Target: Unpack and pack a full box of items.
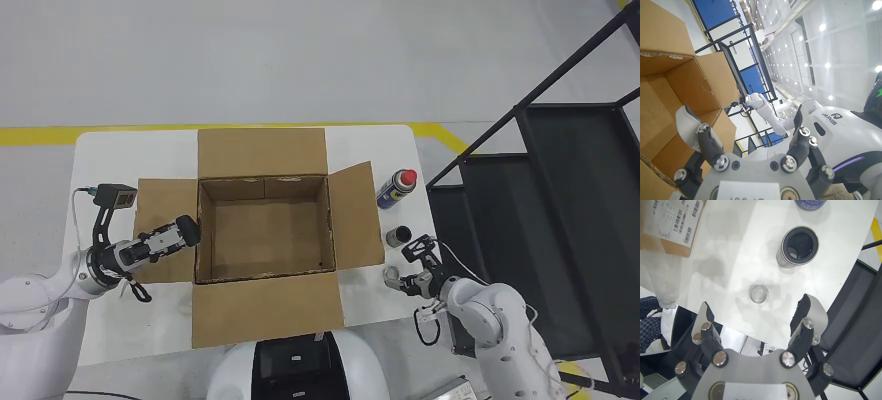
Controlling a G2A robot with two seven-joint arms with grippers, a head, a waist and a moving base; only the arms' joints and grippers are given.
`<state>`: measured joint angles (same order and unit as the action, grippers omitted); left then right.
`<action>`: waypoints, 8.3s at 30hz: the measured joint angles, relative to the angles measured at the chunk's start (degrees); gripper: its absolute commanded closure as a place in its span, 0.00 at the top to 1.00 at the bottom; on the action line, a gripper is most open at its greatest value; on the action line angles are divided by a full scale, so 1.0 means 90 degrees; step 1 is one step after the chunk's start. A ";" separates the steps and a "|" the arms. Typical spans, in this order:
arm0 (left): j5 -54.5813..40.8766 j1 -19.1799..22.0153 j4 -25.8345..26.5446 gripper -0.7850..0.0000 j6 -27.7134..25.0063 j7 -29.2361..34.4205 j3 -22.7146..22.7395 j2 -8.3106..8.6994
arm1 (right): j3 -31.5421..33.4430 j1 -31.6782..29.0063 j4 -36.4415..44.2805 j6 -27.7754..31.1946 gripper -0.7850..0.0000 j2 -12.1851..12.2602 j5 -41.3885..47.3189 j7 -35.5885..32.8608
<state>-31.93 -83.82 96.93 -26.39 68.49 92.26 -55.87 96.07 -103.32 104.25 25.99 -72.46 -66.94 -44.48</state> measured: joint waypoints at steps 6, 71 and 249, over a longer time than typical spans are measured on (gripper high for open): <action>0.0000 0.0000 0.0000 1.00 0.0000 0.0000 0.0000 0.0000 | -0.0037 0.0166 -0.0333 -0.0009 0.71 0.0046 0.0005 -0.0075; 0.0000 0.0000 0.0000 1.00 0.0000 0.0000 0.0000 0.0000 | 0.1063 -0.0950 0.2582 0.0185 0.00 0.0408 0.0752 0.2192; 0.0000 0.0000 0.0000 1.00 0.0000 0.0000 0.0000 0.0000 | -0.6759 0.6352 -0.3419 -0.1847 1.00 -0.1359 0.0099 -0.0185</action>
<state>-31.93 -83.82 96.93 -26.39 68.49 92.26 -55.87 35.24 -46.15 73.48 9.37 -84.69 -66.05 -46.14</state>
